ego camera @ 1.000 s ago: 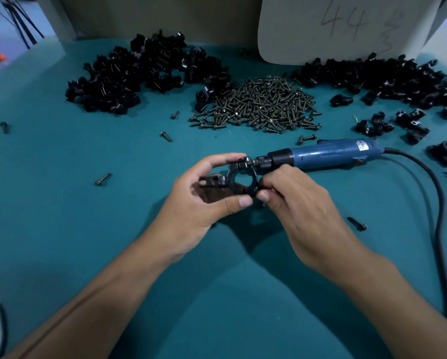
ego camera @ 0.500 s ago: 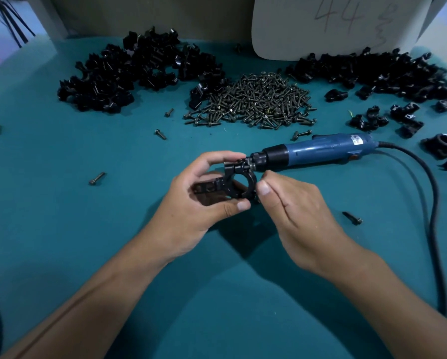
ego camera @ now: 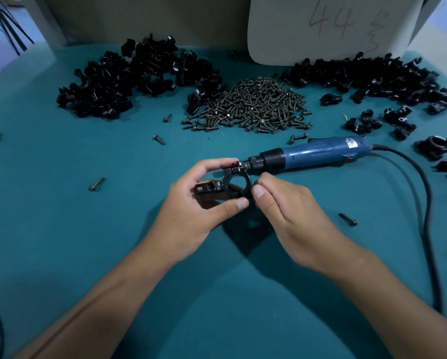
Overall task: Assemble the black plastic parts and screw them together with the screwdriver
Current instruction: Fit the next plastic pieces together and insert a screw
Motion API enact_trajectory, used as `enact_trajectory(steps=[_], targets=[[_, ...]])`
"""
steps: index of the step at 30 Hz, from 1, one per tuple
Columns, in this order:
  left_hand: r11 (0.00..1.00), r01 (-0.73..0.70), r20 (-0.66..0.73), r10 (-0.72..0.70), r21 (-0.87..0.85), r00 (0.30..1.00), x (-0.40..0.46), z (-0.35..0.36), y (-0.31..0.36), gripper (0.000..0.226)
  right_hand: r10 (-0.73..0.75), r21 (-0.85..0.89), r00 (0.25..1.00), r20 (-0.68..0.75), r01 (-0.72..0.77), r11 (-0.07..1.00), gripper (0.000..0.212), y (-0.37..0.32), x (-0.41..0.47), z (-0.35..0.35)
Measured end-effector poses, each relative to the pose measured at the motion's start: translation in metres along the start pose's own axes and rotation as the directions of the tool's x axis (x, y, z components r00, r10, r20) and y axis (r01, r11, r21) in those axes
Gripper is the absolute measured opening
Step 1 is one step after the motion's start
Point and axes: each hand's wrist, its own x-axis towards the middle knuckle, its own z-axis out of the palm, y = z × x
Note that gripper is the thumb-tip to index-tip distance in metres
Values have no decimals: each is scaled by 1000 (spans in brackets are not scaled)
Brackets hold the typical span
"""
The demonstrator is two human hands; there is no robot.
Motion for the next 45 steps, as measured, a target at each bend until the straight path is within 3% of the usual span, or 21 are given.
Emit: enact_trajectory(steps=[7,13,18,22,25,28,34,45], targets=[[995,63,32,-61,-76,998,3,-5,1,51,-201,-312,980,-11,188,931,17,8,2,-6],[993,78,9,-77,-93,997,3,-5,2,53,-296,-433,945,-140,210,877,29,8,2,-9],[985,81,-2,-82,-149,997,4,-1,2,53,-320,-356,927,-198,236,904,22,9,1,-7],[979,92,16,-91,-182,996,3,-1,3,52,-199,-178,966,-165,169,969,30,8,1,-6],[978,103,30,-99,-181,995,3,-1,3,53,-134,-79,976,-170,123,989,22,7,2,-3],[969,116,8,-117,-217,993,4,-2,4,53,-179,-87,960,-216,164,983,9,6,3,-3],[922,162,1,-173,-351,985,6,-6,6,57,-273,-124,881,-387,243,962,6,14,5,-9],[875,213,98,-189,-435,977,5,-7,3,55,-324,-133,846,-423,296,946,10,9,2,-5]])
